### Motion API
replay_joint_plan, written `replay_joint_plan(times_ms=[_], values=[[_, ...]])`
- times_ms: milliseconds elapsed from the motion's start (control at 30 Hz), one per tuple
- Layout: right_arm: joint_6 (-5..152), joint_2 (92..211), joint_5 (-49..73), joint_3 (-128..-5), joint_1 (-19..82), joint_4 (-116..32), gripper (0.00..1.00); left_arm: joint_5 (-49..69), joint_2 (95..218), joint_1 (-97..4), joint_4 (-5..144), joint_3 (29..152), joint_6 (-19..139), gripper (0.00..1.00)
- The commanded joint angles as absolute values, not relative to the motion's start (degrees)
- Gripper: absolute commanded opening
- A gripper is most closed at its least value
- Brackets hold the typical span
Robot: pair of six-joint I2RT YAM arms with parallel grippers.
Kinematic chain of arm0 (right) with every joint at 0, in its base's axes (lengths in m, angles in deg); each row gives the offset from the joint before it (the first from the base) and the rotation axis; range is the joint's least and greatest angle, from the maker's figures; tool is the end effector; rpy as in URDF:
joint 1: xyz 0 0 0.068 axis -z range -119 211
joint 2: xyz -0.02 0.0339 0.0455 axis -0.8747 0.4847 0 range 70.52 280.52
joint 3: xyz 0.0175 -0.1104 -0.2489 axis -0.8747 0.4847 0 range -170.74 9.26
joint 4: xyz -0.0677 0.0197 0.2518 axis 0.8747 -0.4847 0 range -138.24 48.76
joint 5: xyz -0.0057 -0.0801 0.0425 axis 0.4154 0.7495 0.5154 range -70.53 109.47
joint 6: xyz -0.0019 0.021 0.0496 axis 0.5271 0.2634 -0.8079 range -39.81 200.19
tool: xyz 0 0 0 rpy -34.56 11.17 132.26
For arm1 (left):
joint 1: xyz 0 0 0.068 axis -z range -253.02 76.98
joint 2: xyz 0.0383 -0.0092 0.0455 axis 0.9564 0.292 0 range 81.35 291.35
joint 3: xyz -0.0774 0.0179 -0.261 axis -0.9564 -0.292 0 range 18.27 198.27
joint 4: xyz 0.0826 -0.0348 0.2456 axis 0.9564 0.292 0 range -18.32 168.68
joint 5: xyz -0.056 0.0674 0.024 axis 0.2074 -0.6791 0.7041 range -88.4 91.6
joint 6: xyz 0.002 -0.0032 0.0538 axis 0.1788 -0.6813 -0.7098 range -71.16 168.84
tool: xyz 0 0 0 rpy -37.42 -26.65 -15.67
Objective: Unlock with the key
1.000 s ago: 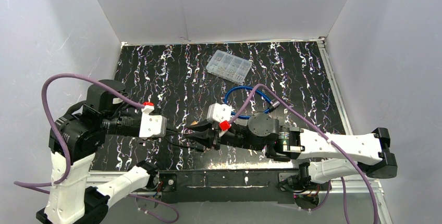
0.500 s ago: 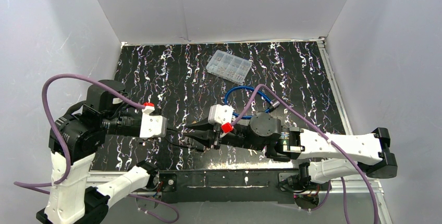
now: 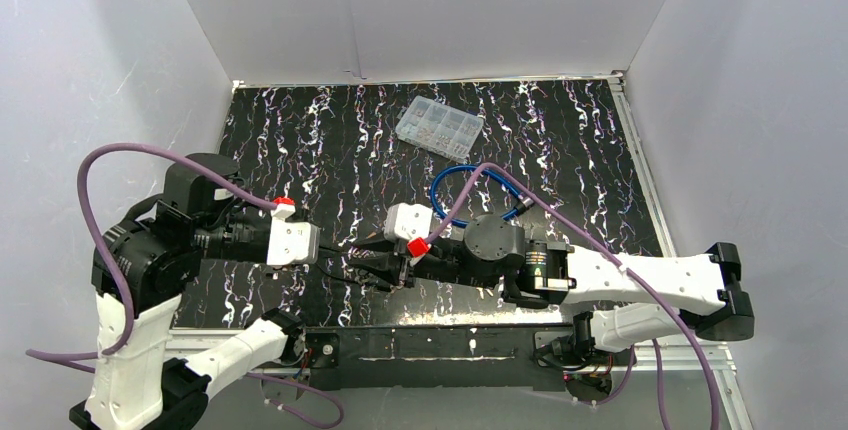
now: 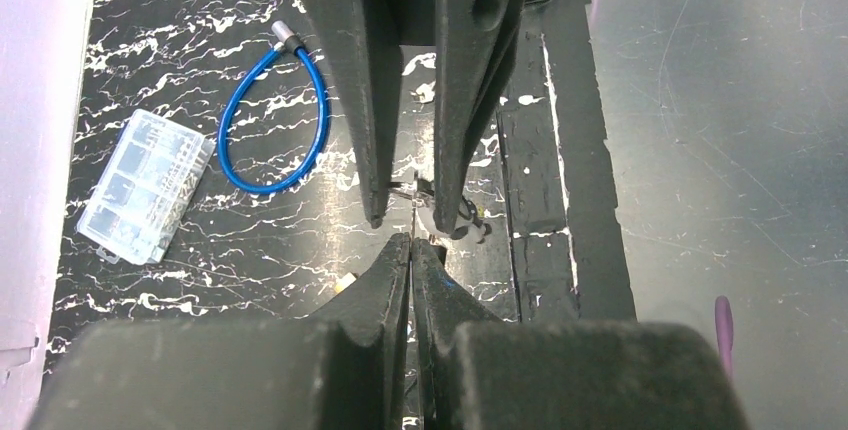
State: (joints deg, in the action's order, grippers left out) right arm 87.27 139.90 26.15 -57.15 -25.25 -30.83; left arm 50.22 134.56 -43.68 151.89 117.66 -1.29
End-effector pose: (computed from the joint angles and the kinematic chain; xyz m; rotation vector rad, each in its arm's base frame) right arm 0.0226 0.2823 0.4220 -1.0398 1.1203 1.0387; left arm 0.0471 -0.0571 0.4887 1.6132 1.2054 -0.6824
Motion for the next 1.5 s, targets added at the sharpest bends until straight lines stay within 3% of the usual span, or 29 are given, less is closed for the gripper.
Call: replay_joint_plan(times_ms=[0,67,133,400,733,767,800,833,900,967,1100,1233,1367,1467], values=[[87.6,140.0,26.7,-60.4,-25.1,-30.6,0.18,51.4,134.8,-43.8,152.7,119.6,-1.4,0.0],[87.5,139.6,27.4,-60.1,-25.0,-29.8,0.05,51.4,134.9,-43.7,152.7,119.6,-1.4,0.0],[87.6,139.1,27.6,-59.5,-25.0,-28.7,0.01,51.4,134.8,-43.7,152.9,119.5,-1.5,0.0],[88.4,136.7,27.3,-56.4,-25.0,-25.8,0.01,51.2,133.9,-43.8,152.7,118.5,-1.3,0.0],[90.5,129.8,29.5,-52.2,-25.0,-32.8,0.01,52.3,133.2,-43.8,149.9,117.1,0.7,0.0],[90.4,129.5,29.6,-52.0,-25.0,-32.8,0.01,52.3,133.3,-43.7,149.6,117.0,1.3,0.03],[90.4,129.2,29.7,-52.0,-25.0,-33.1,0.01,52.0,133.2,-43.7,149.2,116.7,2.0,0.22],[90.5,129.1,29.8,-52.2,-25.0,-33.6,0.01,51.7,133.1,-43.8,148.5,116.2,2.6,0.3],[91.0,128.8,30.0,-52.9,-25.0,-35.4,0.01,51.0,132.4,-43.8,145.8,114.5,4.0,0.38],[91.9,128.5,30.2,-53.3,-25.0,-37.4,0.01,49.1,131.6,-43.8,143.5,112.3,6.4,0.72],[92.3,126.0,32.7,-50.5,-25.0,-40.5,0.01,43.0,130.6,-43.7,139.3,103.6,8.7,0.8],[90.4,120.2,37.8,-43.6,-25.1,-41.1,0.01,33.6,128.4,-43.8,128.6,87.4,9.0,0.85],[86.2,113.9,42.5,-39.5,-25.0,-44.5,0.01,24.5,131.0,-43.8,117.5,75.6,9.9,0.85],[84.0,110.7,44.8,-37.8,-25.0,-46.6,0.01,24.0,136.2,-43.8,113.7,71.7,10.6,0.83]])
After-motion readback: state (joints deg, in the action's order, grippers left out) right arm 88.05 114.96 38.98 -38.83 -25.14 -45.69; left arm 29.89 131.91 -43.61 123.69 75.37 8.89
